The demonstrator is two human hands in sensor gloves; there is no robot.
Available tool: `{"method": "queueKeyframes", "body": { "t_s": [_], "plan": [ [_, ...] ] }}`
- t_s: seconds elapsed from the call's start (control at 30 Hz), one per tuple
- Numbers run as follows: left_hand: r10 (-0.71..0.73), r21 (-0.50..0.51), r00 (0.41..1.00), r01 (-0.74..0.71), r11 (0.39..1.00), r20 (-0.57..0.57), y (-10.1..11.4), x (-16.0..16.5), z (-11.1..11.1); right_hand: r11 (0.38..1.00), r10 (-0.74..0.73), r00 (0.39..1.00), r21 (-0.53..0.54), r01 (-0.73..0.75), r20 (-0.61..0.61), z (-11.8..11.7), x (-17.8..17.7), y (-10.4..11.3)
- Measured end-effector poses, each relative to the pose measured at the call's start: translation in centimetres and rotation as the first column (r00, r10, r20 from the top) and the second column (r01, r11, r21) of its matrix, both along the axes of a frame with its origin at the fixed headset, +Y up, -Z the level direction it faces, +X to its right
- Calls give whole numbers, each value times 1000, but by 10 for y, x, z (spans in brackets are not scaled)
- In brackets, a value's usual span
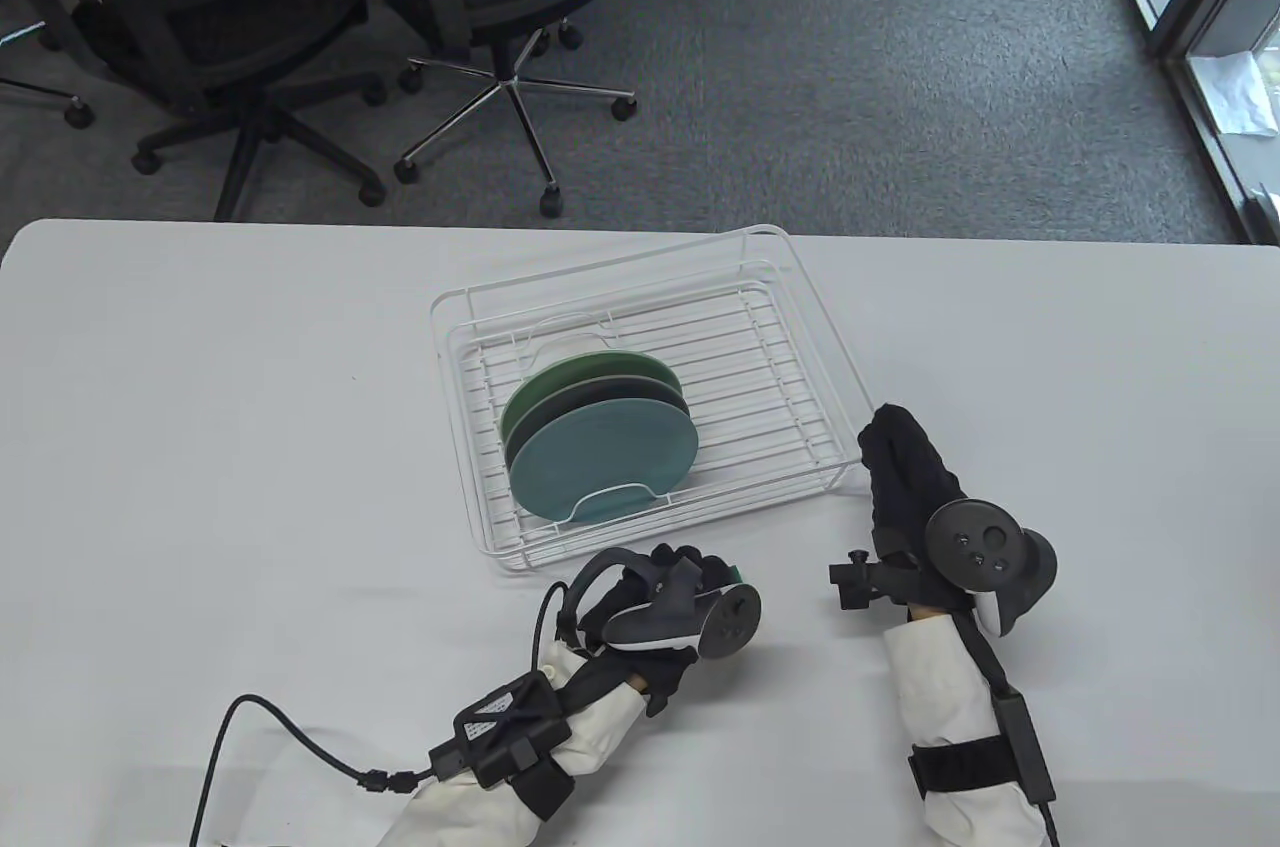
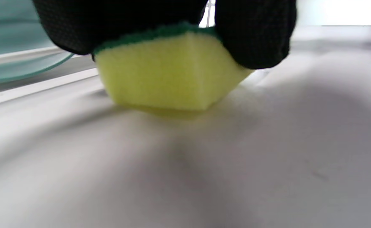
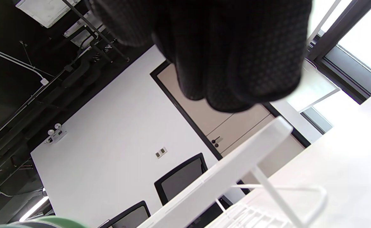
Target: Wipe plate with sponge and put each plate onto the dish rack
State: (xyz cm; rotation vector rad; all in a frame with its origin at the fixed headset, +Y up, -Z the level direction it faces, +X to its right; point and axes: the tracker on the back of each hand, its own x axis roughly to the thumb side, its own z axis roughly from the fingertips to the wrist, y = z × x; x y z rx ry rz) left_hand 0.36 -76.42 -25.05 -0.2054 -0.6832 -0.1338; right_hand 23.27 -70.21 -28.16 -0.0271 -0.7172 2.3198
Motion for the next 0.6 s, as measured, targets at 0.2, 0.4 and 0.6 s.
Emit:
{"method": "queueKeyframes", "body": {
  "t_s": [0.2, 0.4, 0.6],
  "plan": [
    [-4, -60, 1000, 2, 998, -24, 4, -3, -1, 1000, 12, 1000, -1, -12, -6, 0, -1, -1],
    [38, -107, 998, -42, 993, -40, 11, -6, -3, 1000, 9, 1000, -2, -9, -5, 0, -1, -2],
    [93, -119, 994, -100, 988, -60, 18, -11, -6, 1000, 6, 1000, 0, -6, -3, 0, -1, -2]
  ]
}}
